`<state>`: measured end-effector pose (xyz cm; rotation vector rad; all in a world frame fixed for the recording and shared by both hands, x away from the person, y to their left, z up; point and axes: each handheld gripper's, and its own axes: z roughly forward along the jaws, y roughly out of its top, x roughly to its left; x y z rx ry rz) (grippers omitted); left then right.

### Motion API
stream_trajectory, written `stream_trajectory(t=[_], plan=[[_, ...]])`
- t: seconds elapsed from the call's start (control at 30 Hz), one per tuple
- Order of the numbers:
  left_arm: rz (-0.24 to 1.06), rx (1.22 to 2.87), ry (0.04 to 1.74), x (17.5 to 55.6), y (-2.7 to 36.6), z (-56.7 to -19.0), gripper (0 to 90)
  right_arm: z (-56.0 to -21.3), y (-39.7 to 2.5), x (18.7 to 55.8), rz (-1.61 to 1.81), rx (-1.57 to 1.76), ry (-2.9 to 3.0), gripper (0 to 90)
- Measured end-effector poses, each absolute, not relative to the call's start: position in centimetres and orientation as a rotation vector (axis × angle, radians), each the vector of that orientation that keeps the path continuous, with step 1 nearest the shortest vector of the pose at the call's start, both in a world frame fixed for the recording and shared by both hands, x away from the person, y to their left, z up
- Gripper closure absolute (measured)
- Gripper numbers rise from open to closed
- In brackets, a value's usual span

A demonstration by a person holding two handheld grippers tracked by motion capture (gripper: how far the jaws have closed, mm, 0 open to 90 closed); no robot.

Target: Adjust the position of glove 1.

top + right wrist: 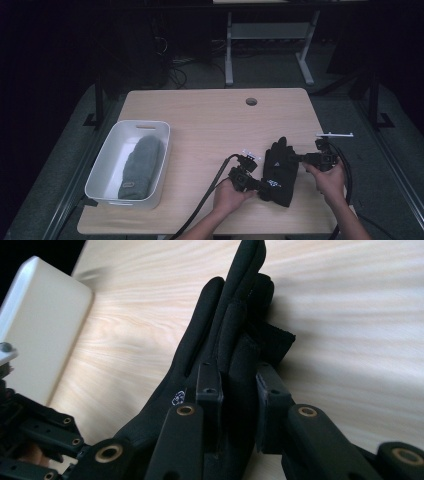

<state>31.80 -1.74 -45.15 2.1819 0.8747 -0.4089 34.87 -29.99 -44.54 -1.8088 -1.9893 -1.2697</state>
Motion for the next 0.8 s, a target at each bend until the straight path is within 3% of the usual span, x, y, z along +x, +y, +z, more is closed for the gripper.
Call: stream_trajectory(t=[0.8], plan=[[-0.352, 2.098, 0.89, 32.4, 5.8, -39.9, 83.6, -39.9, -24.0, 37.2, -1.38, -1.649, -1.971, 76.2]])
